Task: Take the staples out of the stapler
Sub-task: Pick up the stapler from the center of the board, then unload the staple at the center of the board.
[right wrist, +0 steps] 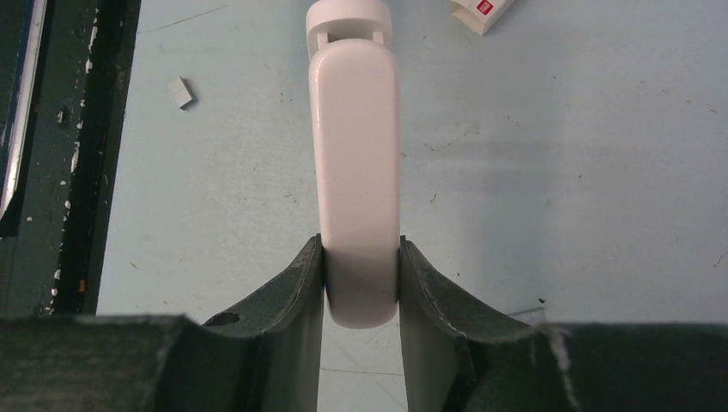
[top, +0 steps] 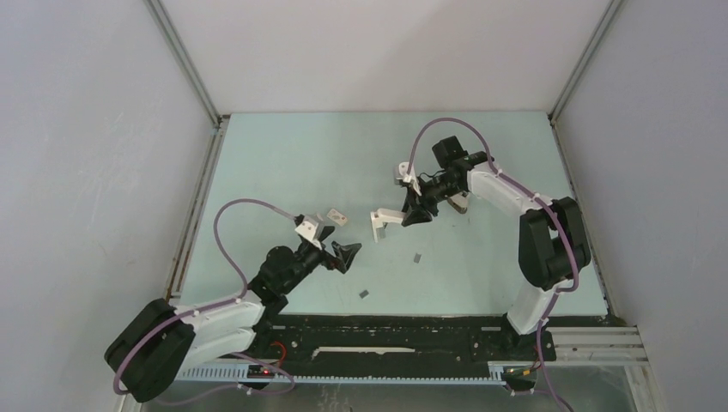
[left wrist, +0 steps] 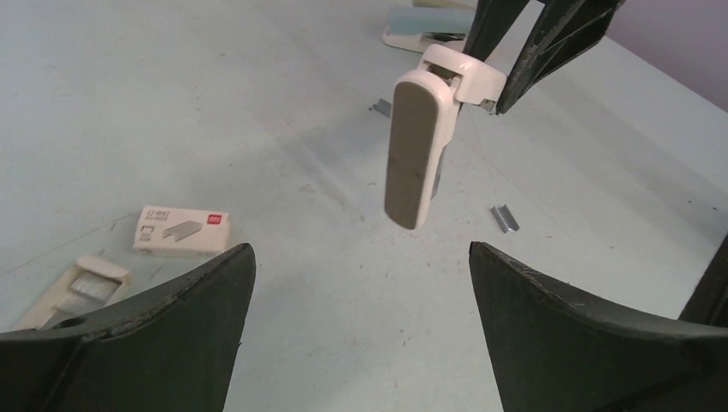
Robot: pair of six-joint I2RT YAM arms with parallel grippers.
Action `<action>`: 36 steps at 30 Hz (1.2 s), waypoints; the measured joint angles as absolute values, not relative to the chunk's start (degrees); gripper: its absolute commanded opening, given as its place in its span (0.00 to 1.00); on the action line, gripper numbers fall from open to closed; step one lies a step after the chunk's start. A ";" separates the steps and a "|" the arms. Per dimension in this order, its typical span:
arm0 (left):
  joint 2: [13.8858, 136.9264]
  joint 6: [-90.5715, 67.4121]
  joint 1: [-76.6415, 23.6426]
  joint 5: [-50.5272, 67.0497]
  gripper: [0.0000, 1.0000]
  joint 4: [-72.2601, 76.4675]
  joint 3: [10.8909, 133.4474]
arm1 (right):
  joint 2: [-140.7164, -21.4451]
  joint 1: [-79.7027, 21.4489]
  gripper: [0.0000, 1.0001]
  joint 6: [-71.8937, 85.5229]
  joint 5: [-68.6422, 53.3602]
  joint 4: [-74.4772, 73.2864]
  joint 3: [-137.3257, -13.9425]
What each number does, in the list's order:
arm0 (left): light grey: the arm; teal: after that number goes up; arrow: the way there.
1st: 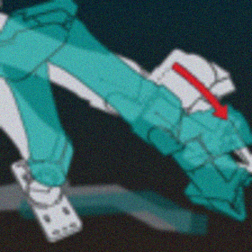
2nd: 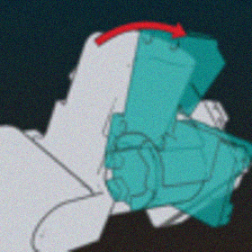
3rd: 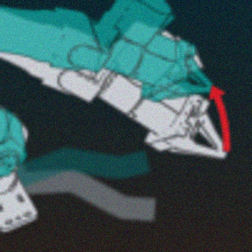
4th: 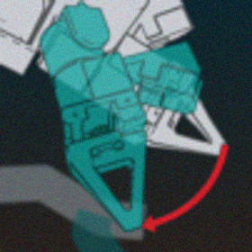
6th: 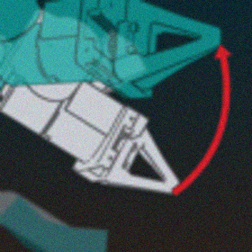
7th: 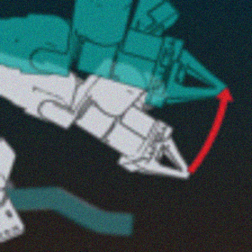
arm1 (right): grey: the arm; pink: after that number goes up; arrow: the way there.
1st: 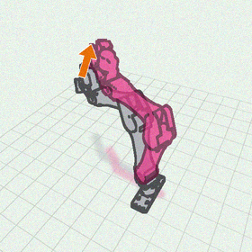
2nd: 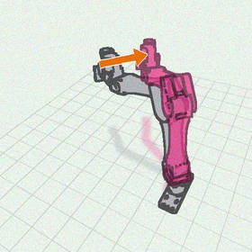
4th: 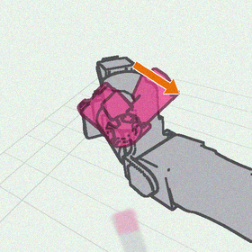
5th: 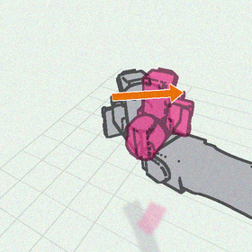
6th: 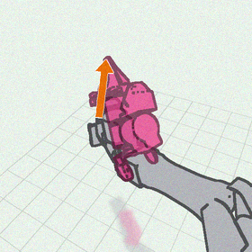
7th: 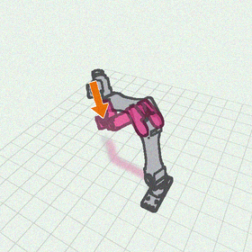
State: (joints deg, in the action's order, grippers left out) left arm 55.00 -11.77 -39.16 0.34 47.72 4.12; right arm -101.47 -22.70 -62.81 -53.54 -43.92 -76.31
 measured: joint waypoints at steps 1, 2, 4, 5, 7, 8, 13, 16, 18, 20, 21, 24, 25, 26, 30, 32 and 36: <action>56.14 -11.90 -39.03 1.26 1.00 48.27 4.62 | -101.38 -22.57 0.00 -62.65 -53.74 -43.90 -76.31; 57.01 -12.03 -38.92 2.07 1.00 48.73 4.99 | -101.25 -22.50 0.00 -62.59 -53.98 -43.90 -76.29; 59.02 -12.12 -38.52 4.47 1.00 49.74 5.80 | -101.01 -22.46 0.00 -62.50 -54.24 -43.92 -76.29; 59.90 -12.23 -38.35 5.58 1.00 50.46 6.02 | -100.92 -22.46 0.00 -62.48 -54.41 -43.92 -76.29; 61.54 -12.71 -38.04 7.94 1.00 52.07 6.20 | -100.79 -22.39 0.00 -62.46 -54.63 -43.94 -76.29; 62.19 -13.06 -37.93 9.04 1.00 52.71 6.22 | -100.77 -22.33 0.00 -62.48 -54.65 -43.99 -76.29; 65.58 -14.46 -37.19 13.80 1.00 56.45 6.22 | -100.73 -22.09 0.00 -62.81 -55.42 -44.71 -76.29; 68.07 -15.55 -36.42 16.36 1.00 58.96 6.22 | -100.71 -22.09 0.00 -63.13 -56.01 -45.54 -76.29; 69.56 -16.10 -36.10 17.26 1.00 60.27 6.24 | -100.71 -22.04 0.00 -63.35 -56.27 -45.71 -76.27; 71.42 -16.56 -35.77 18.26 1.00 61.80 6.24 | -100.71 -21.89 0.00 -63.59 -56.58 -45.89 -76.27; 72.36 -16.58 -35.68 18.68 1.00 62.48 6.33 | -100.71 -21.80 0.00 -63.77 -56.77 -46.00 -76.27; 75.75 -16.62 -35.55 20.36 1.00 64.66 7.29 | -100.71 -21.71 0.00 -64.03 -57.17 -46.13 -76.27; 77.21 -16.58 -35.51 21.17 1.00 65.98 7.70 | -100.71 -21.71 0.00 -64.10 -57.25 -46.26 -76.27; 78.72 -16.58 -35.48 21.80 0.99 67.20 8.16 | -100.71 -21.71 0.00 -64.16 -57.45 -46.48 -76.27; 85.27 -16.51 -35.48 24.08 0.90 72.29 10.52 | -100.62 -21.71 0.00 -64.38 -57.91 -47.33 -76.27; 88.27 -16.47 -35.46 25.26 0.87 73.73 12.36 | -100.40 -21.71 0.00 -64.47 -58.22 -47.62 -76.27; 92.31 -16.45 -35.35 27.22 0.80 75.48 16.10 | -99.79 -21.74 0.00 -64.86 -58.92 -48.10 -76.27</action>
State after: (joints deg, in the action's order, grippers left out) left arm 92.31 -16.45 -35.35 27.22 75.48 16.10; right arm -99.79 -21.74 -64.86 -58.92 -48.10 -76.27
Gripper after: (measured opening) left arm 0.854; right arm 0.401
